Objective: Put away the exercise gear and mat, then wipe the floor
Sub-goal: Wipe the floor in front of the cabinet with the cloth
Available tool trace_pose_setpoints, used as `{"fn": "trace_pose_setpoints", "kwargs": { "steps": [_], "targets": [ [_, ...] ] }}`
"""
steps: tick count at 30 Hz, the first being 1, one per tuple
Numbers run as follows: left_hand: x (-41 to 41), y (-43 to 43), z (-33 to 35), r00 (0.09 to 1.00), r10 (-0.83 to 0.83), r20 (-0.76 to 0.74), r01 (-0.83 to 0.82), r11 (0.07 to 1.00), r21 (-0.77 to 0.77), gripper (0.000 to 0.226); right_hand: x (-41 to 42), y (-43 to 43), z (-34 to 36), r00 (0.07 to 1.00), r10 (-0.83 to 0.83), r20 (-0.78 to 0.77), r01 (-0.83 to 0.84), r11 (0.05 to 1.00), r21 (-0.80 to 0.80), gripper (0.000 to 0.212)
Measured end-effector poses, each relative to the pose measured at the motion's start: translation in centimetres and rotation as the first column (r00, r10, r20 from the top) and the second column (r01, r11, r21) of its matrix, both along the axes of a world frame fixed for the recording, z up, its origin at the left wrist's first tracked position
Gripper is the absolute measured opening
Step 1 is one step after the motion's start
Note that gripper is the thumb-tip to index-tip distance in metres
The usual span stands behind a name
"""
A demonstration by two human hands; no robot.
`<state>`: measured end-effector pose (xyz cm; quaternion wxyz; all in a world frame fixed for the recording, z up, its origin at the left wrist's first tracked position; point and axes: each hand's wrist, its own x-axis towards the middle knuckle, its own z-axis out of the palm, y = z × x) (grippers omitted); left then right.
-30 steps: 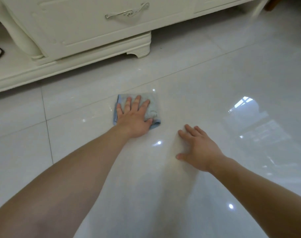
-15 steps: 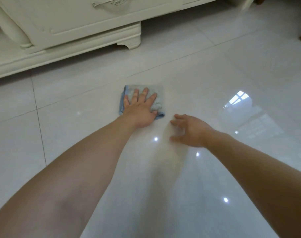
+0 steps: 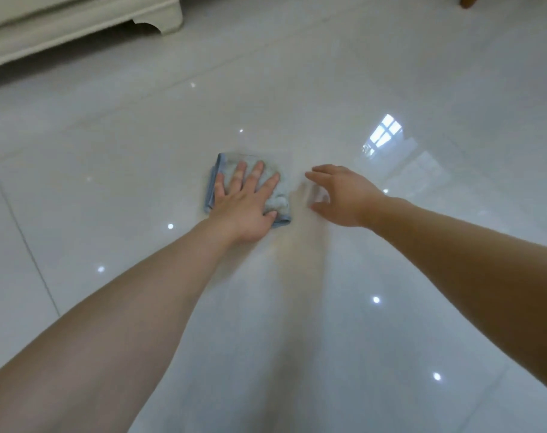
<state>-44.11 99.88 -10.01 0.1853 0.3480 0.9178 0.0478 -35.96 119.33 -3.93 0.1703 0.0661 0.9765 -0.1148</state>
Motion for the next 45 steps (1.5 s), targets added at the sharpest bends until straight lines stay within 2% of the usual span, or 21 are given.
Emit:
{"fn": "trace_pose_setpoints", "kwargs": {
  "steps": [13,27,34,38,42,45],
  "targets": [
    [10.7,-2.4,0.8,0.983,-0.177,0.049,0.177,0.984,0.006,0.072,7.4,-3.1,2.4,0.994,0.064,0.092,-0.068,0.997,0.039,0.079],
    [15.5,-5.6,1.3,0.967,-0.245,0.076,0.243,0.969,0.030,0.071,11.5,-4.3,3.6,0.982,0.125,0.140,-0.136,0.988,0.069,0.086],
    [17.3,-8.0,1.1,0.956,-0.291,-0.036,0.294,0.947,0.128,0.060,11.5,-5.0,4.5,0.977,0.163,0.140,-0.177,0.980,0.094,0.087],
    [17.8,-8.7,1.8,0.944,-0.322,-0.076,0.330,0.935,0.128,0.062,11.0,-5.8,5.3,0.974,0.185,0.133,-0.200,0.974,0.108,0.087],
    [17.6,-9.7,2.9,0.955,-0.289,-0.073,0.294,0.952,0.087,0.064,10.5,-6.7,5.9,0.970,0.212,0.119,-0.225,0.968,0.109,0.087],
    [17.2,-10.7,3.7,0.984,-0.180,0.005,0.178,0.979,0.099,0.064,10.2,-7.8,6.1,0.964,0.239,0.118,-0.251,0.963,0.102,0.087]
  ]
}}
